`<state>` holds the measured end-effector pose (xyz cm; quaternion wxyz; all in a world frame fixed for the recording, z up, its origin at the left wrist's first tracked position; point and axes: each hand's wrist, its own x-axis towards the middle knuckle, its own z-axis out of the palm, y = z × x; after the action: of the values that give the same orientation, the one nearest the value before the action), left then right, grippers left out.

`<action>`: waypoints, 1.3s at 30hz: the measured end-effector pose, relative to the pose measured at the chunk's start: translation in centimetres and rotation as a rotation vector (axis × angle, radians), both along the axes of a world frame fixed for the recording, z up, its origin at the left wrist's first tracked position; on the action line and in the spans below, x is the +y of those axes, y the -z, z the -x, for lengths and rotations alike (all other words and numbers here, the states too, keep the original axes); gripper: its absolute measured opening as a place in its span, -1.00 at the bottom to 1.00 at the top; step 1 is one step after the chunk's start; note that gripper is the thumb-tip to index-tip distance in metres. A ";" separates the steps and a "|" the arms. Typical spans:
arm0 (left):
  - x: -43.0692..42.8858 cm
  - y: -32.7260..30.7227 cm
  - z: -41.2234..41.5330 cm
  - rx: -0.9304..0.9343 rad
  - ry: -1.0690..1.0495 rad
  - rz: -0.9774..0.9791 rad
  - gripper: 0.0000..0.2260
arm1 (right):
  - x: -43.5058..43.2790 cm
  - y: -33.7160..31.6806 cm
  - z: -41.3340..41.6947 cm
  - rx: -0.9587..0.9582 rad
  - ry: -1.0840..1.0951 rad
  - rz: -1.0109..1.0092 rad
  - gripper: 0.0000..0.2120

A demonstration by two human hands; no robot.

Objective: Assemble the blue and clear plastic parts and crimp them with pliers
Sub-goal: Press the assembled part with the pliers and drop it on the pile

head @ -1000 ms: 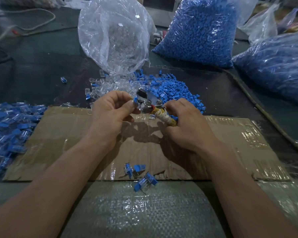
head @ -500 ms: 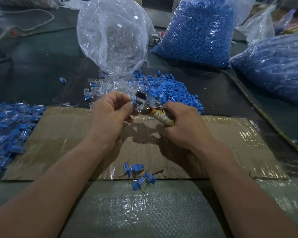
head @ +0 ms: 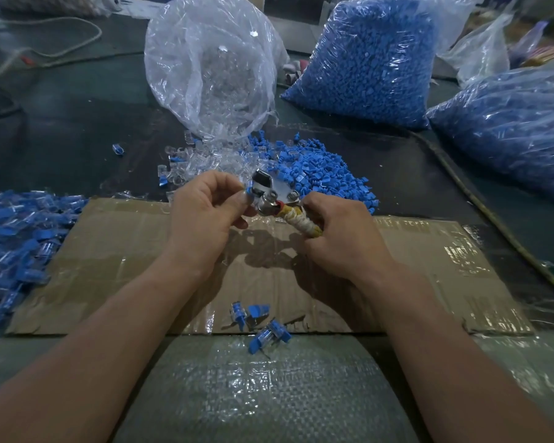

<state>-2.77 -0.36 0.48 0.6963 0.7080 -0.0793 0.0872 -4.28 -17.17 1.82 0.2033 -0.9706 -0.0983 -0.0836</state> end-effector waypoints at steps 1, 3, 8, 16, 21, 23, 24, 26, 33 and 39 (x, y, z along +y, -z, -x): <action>0.0 0.1 0.0 0.007 -0.008 0.000 -0.81 | 0.0 0.0 0.0 -0.001 0.000 0.002 -0.83; 0.0 0.1 -0.1 0.018 -0.020 0.001 -0.80 | 0.0 0.1 0.0 -0.006 -0.001 0.005 -0.82; 0.0 -0.1 0.0 0.046 -0.028 -0.016 -0.83 | -0.4 0.7 -0.3 -0.043 0.006 0.003 -0.72; 1.0 -1.4 0.2 0.329 0.308 -0.085 -0.94 | -1.9 1.0 -1.1 -0.092 0.187 -0.047 -0.69; 1.0 -1.3 0.7 0.302 0.594 -0.276 -0.90 | -2.2 1.2 -1.4 0.003 0.270 0.037 -0.44; 1.1 -1.3 0.7 0.289 0.657 -0.265 -0.88 | -2.2 1.3 -1.5 0.021 0.292 0.048 -0.41; 1.2 -1.2 0.6 0.285 0.697 -0.256 -0.87 | -2.3 1.4 -1.6 0.021 0.304 0.050 -0.40; 1.3 -1.1 0.6 0.279 0.777 -0.268 -0.87 | -2.4 1.5 -1.6 0.015 0.323 0.053 -0.40; 1.3 -1.0 0.7 0.267 0.873 -0.356 -0.89 | -2.4 1.8 -1.8 0.067 0.336 0.082 -0.33; 1.0 -0.4 0.2 0.243 0.171 -0.216 -0.97 | -2.5 1.8 -1.8 0.098 0.338 0.065 -0.32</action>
<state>-2.92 0.63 0.92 0.6256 0.7746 -0.0637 -0.0676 -2.47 -19.66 0.05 0.1592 -0.9823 0.0735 -0.0657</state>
